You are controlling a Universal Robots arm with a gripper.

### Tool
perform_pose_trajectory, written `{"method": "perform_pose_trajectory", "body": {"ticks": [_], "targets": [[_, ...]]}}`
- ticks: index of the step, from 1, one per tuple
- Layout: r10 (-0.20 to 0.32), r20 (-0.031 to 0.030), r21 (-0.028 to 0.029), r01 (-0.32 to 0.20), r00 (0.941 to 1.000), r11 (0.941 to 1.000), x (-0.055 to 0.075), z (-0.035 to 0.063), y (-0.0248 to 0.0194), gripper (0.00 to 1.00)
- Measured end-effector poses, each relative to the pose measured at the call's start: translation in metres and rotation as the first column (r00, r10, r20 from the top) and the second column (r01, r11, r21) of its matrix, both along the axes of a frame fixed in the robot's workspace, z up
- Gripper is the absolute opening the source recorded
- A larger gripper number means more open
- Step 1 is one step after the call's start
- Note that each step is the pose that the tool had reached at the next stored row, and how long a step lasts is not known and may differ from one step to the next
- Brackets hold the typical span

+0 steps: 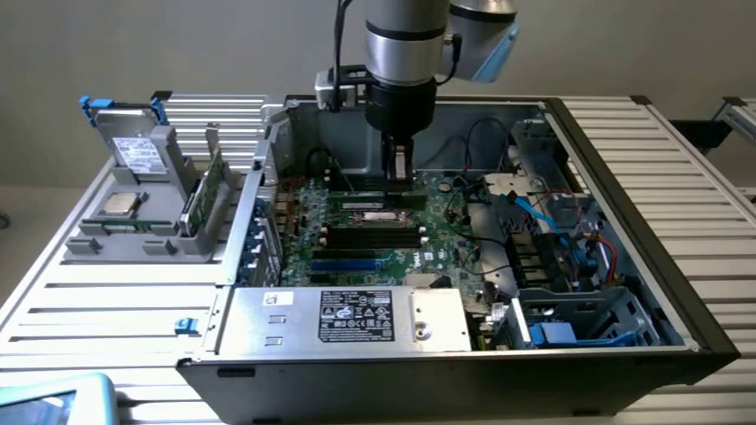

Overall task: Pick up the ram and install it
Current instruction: 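Insert the ram into the slot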

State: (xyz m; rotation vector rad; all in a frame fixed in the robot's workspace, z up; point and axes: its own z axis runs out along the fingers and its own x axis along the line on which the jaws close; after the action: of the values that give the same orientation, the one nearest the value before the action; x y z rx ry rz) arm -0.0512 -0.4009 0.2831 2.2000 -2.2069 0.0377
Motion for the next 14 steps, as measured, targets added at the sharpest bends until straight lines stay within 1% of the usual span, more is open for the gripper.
{"method": "perform_pose_trajectory", "body": {"ticks": [7,14], "targets": [[0.0,0.0001,0.0001,0.0,1.0,1.0,0.0,-0.0128,-0.0034,0.13],[0.0,0.0,0.0,0.0,1.0,1.0,-0.001,-0.0255,-0.0041,0.13]]}}
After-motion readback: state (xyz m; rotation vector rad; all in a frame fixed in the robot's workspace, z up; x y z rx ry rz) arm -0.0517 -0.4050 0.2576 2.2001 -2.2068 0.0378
